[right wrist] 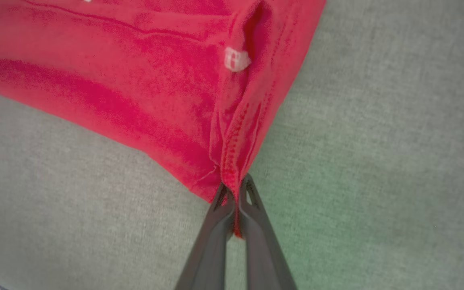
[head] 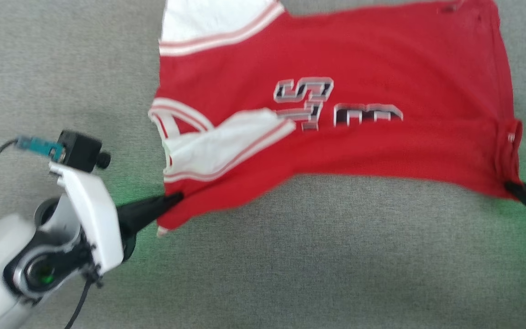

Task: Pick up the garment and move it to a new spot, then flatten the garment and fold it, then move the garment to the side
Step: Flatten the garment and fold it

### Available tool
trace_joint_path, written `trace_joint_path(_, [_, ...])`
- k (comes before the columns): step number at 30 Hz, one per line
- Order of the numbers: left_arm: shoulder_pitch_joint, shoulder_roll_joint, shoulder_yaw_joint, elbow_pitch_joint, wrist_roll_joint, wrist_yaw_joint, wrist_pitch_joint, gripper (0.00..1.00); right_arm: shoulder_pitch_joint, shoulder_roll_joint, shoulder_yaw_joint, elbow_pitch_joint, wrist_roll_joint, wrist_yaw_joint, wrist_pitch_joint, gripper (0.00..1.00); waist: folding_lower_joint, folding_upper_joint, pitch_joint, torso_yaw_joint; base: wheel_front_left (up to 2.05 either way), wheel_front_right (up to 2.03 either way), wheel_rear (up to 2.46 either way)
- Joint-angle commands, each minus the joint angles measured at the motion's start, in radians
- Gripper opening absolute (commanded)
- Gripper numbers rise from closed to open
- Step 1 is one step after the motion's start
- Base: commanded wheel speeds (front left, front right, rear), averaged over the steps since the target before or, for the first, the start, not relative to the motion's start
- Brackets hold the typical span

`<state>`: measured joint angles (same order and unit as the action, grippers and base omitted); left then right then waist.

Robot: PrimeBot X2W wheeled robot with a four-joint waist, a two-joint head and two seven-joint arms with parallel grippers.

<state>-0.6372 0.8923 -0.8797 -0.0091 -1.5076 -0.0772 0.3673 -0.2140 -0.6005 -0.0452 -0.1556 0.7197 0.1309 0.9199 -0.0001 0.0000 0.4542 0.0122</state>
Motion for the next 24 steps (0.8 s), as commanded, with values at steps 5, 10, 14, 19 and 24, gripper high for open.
trace_joint_path(5, [0.087, 0.068, 0.002, -0.089, -0.024, 0.024, -0.035, 0.00, 0.100, -0.021, -0.044, -0.043, 0.032, 0.000, 0.031, 0.00, 0.0001, 0.0000, -0.029, 0.009, 0.00, 0.00, 0.00])
trace_joint_path(10, [0.158, 0.107, -0.001, -0.172, -0.028, 0.042, -0.078, 0.00, 0.196, -0.010, -0.091, -0.092, 0.047, 0.000, 0.031, 0.00, 0.0001, 0.0000, -0.034, 0.014, 0.00, 0.00, 0.00])
trace_joint_path(14, [0.189, 0.115, 0.000, -0.199, -0.026, 0.049, -0.106, 0.00, 0.238, 0.011, -0.112, -0.123, 0.046, 0.000, 0.029, 0.00, 0.0001, 0.0000, -0.030, 0.015, 0.00, 0.00, 0.00])
trace_joint_path(19, [0.188, 0.098, -0.002, -0.192, -0.015, 0.052, -0.118, 0.09, 0.238, 0.030, -0.117, -0.135, 0.037, 0.000, 0.017, 0.37, 0.0001, 0.0000, -0.030, 0.012, 0.00, 0.00, 0.00])
trace_joint_path(24, [0.195, 0.091, 0.011, -0.171, 0.002, 0.043, -0.162, 1.00, 0.222, 0.060, -0.136, -0.145, 0.015, 0.000, -0.037, 1.00, 0.0001, 0.0000, -0.043, 0.006, 0.00, 0.00, 0.00])
